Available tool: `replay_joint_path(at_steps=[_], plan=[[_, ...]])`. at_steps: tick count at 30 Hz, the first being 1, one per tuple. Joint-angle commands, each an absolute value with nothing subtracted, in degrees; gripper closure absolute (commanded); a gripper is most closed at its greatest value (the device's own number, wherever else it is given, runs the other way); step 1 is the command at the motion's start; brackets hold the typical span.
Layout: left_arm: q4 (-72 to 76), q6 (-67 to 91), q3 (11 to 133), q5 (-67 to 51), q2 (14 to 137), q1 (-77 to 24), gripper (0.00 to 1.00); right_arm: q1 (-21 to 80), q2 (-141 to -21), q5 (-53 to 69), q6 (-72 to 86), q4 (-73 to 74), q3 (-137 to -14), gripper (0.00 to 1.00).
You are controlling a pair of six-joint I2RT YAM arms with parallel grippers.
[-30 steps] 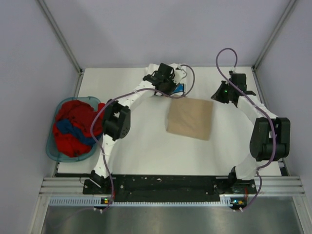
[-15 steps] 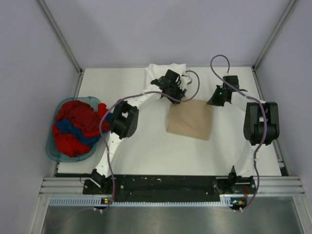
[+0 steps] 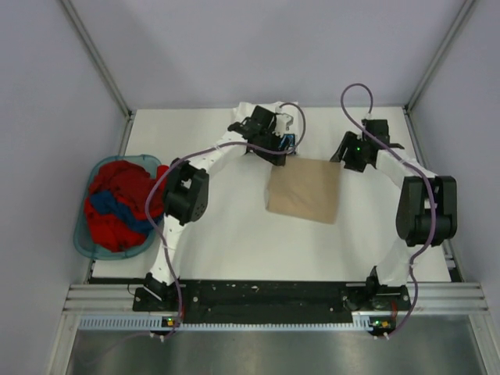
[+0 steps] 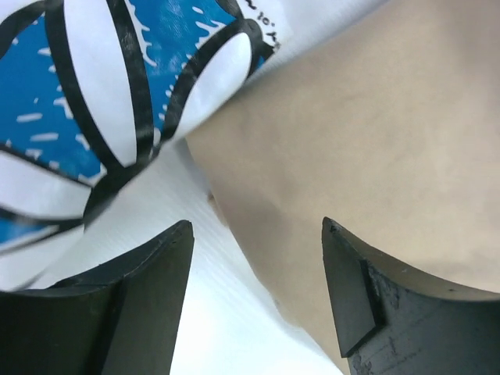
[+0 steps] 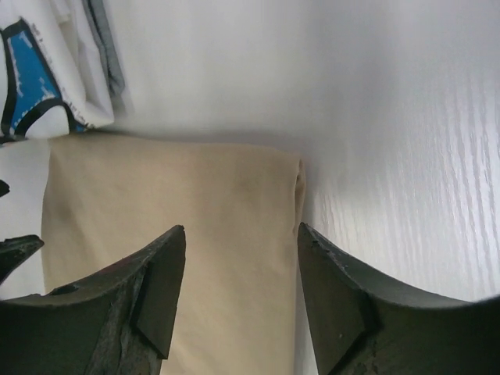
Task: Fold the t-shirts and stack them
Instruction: Fold the long partially folded tshirt into a neat square
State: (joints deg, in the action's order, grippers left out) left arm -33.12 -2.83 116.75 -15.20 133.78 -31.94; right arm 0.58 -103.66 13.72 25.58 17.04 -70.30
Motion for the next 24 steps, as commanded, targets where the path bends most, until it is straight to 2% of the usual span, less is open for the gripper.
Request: replay_joint_path(at_steps=[1,11,17,20,22,24], plan=[[-30.23,4.29,110.93,-18.1,124.72,-31.03,0.28,0.18,-95.19,13.44,23.9,17.58,-66.1,0.39],[-30.76,11.33,108.19,-25.13,130.42,-27.78,0.29,0.26,-105.63,22.14,28.47,15.12,-64.33,0.36],[-32.42,14.32,113.63,-31.71,137.54,-27.77,0.29,0.26,-112.14,33.82,35.14,5.99,-63.55,0.4],[-32.52,16.69,115.05,-35.84,140.36,-27.77,0.31,0.26,-112.94,36.21,37.0,3.43,-63.02,0.48],[-31.65,17.49,115.14,-38.13,141.15,-27.69,0.37,0.26,-112.94,36.74,37.09,2.9,-63.1,0.64],[-31.11,18.19,115.66,-40.59,141.68,-27.69,0.46,0.18,-112.76,36.74,37.18,2.9,-63.37,0.74]])
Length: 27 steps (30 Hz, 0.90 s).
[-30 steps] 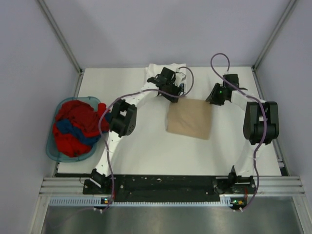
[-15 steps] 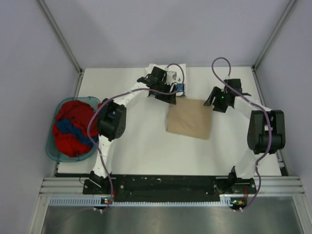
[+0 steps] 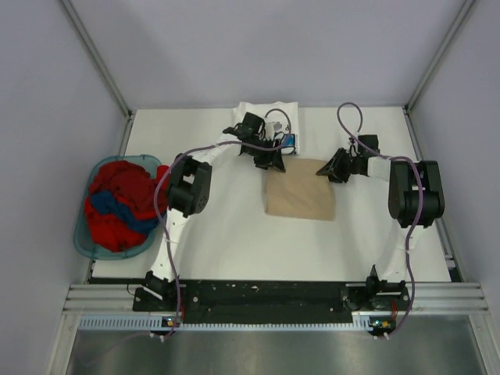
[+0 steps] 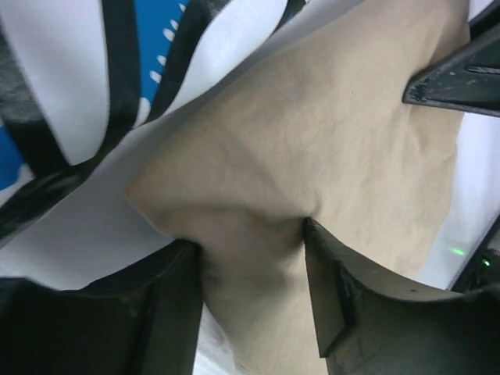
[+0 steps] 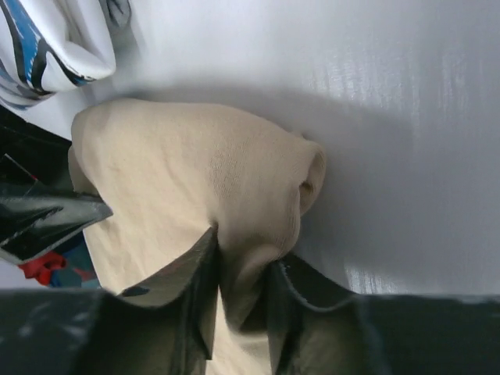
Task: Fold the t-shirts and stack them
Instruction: Fold the long partially folded tshirt into a neat square, then put the neatly folded tshirt into the corner of the board with both arms
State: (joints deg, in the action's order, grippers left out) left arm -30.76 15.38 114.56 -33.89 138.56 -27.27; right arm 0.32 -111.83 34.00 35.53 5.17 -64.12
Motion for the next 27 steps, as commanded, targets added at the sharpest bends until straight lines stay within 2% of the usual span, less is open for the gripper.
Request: replay_joint_path(at_steps=[1,3,4,5,12,17,27], plan=[[-30.94,18.45,115.75,-42.0,141.68,-27.6,0.53,0.26,-112.68,37.0,37.26,2.64,-63.46,0.78],[-30.33,19.07,115.58,-44.72,141.16,-27.34,0.74,0.26,-112.68,38.4,38.14,1.06,-63.2,0.87],[-29.89,19.33,115.23,-45.87,140.54,-27.07,0.9,0.26,-112.33,39.28,38.58,0.45,-62.93,0.94],[-29.88,19.34,114.96,-46.05,139.75,-26.72,1.0,0.26,-111.8,39.9,38.93,-1.47,-62.41,1.0],[-28.3,12.93,108.56,-43.43,128.42,-25.66,1.0,0.96,-102.49,37.89,36.92,-5.01,-58.27,1.0],[-32.33,3.45,107.49,-39.21,123.5,-25.4,1.0,3.69,-97.66,35.51,34.72,-4.75,-58.53,1.0],[-31.38,-7.21,107.31,-30.59,116.37,-23.03,1.0,7.73,-99.66,33.75,36.12,-4.4,-69.51,1.0]])
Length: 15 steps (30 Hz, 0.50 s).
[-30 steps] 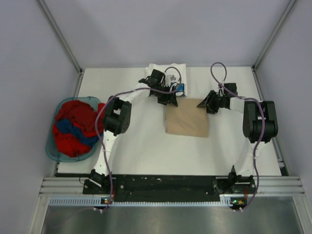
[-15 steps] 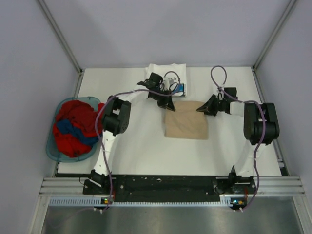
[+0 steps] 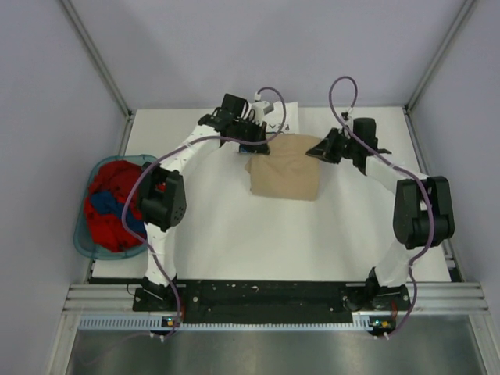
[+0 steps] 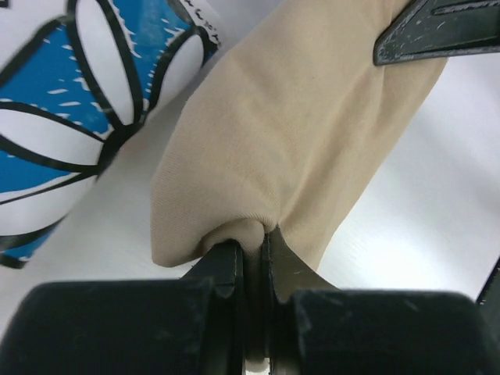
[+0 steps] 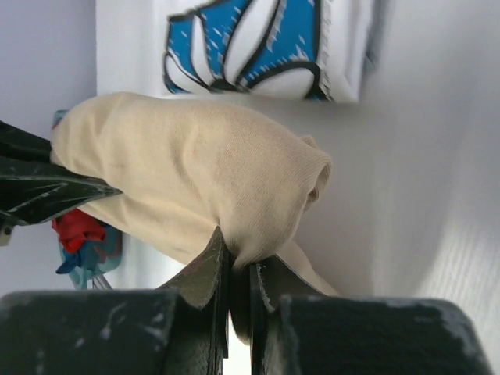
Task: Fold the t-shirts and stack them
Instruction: Put the neatly folded tshirt into the corner of the board with both arms
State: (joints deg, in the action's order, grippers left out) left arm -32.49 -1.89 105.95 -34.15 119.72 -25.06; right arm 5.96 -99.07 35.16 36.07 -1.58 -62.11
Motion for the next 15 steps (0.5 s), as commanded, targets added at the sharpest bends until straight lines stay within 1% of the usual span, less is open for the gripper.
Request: replay_joint_path(at_steps=[1,7,11,15], plan=[[-30.85,-7.38,107.75,-30.76,116.45,-22.24,1.0,7.91,-100.36,33.49,36.47,-4.57,-71.17,1.0],[-30.59,-9.22,113.37,-30.94,119.35,-19.16,1.0,9.4,-105.55,31.82,39.72,-7.81,-78.56,1.0],[-30.67,-9.75,119.34,-30.67,121.63,-17.41,1.0,11.07,-109.77,31.2,42.27,-8.17,-85.76,1.0],[-31.29,-10.11,125.23,-30.41,123.48,-16.79,1.0,12.22,-112.84,27.69,43.76,-8.96,-91.39,1.0]])
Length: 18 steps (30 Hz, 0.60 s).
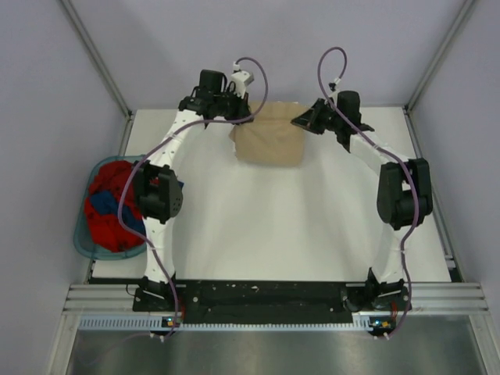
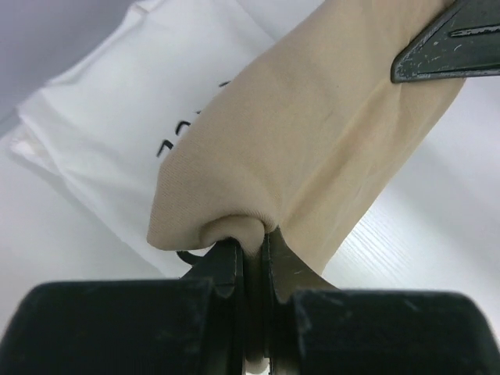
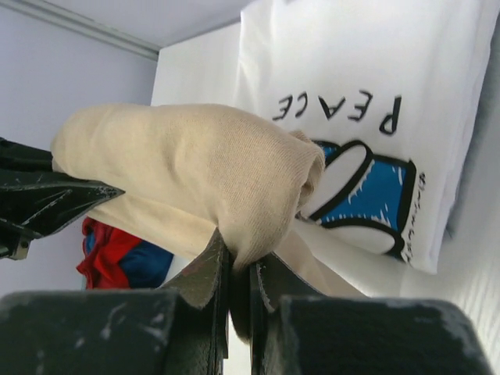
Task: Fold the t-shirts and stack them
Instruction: Put the neatly folded tshirt into the corner of the board with both arms
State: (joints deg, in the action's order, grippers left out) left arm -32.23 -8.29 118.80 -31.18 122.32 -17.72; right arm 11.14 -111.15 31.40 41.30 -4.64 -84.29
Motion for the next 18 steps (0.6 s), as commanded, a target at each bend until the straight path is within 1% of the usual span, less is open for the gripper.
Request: replay_joint_path(at_steps=[1,6,10,14,18], plan=[[-31.2,-10.19,125.94,-30.24,123.83,-16.79,1.0,12.22,-113.72,27.25,44.47,-9.05,-92.71,1.0],[-28.92,-8.97,128.66,-29.36,126.99,-16.35,1.0,12.22,-117.94,24.87,44.91,-7.39,-98.95,1.0],[-26.63,-6.77,129.81,-27.25,129.98,-16.17,1.0,12.3,-121.11,23.21,46.05,-7.2,-100.98,1.0],[-26.02,-6.77,133.41,-23.74,133.68,-15.73,1.0,12.48,-124.97,22.33,46.41,-5.98,-104.49,1.0],[-23.3,-5.98,134.21,-20.14,135.44,-15.38,1.0,12.92,-128.23,20.49,45.79,-6.5,-107.66,1.0]])
